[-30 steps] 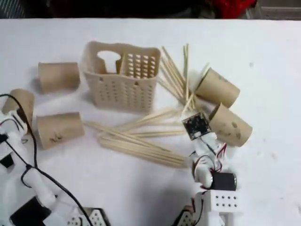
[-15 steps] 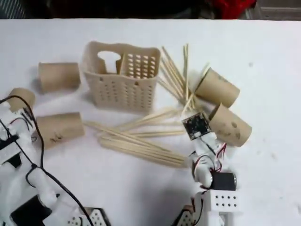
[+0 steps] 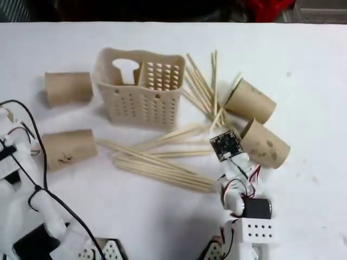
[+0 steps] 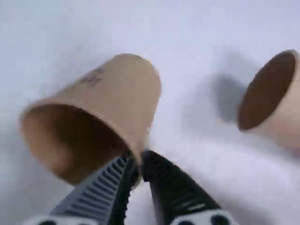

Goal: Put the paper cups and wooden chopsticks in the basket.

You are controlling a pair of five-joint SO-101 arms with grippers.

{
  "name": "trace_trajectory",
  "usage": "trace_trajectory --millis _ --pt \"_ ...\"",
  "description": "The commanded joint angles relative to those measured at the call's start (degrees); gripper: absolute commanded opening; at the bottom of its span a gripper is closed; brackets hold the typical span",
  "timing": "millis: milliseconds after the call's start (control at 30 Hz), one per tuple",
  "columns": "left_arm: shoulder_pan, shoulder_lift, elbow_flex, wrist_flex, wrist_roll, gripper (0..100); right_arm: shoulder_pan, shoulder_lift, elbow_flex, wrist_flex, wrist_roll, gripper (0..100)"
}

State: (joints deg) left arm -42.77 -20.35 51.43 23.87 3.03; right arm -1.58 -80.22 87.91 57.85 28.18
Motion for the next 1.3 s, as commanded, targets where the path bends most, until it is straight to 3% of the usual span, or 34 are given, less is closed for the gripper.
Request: trace_trajectory --millis 0,233,333,467,600,733,833,1067,1267 --pt "0.57 -2.68 -12.22 13.36 -2.64 2 0.22 -0.4 -0.44 -0.92 -0.26 9.2" --pt "1.36 -2.68 -37.19 35.25 -8.26 2 0.22 -0.4 -0.44 -0.92 -0.26 9.2" --pt "4.79 -2.68 -52.04 46.59 -9.76 2 0.22 -0.4 -0.44 -0.92 -0.26 9.2" --pt "15.87 -2.24 -74.2 61.98 -12.92 2 0.22 -0.4 -0.44 -0.92 -0.26 9.2" --pt "31.6 -2.07 -89.41 72.18 -16.7 2 0.22 -0.4 -0.44 -0.92 -0.26 9.2" --pt "46.2 -1.98 -91.52 74.81 -17.93 2 0.22 -0.4 -0.35 -0.92 -0.26 9.2" --pt "52.7 1.36 -89.14 74.81 -19.87 2 0.22 -0.4 -0.35 -0.92 -0.26 9.2" --pt "51.21 16.66 -93.98 78.42 -21.89 2 0.22 -0.4 -0.35 -0.92 -0.26 9.2" --pt "47.25 18.42 -95.38 78.68 -22.15 2 0.22 -0.4 -0.35 -0.92 -0.26 9.2"
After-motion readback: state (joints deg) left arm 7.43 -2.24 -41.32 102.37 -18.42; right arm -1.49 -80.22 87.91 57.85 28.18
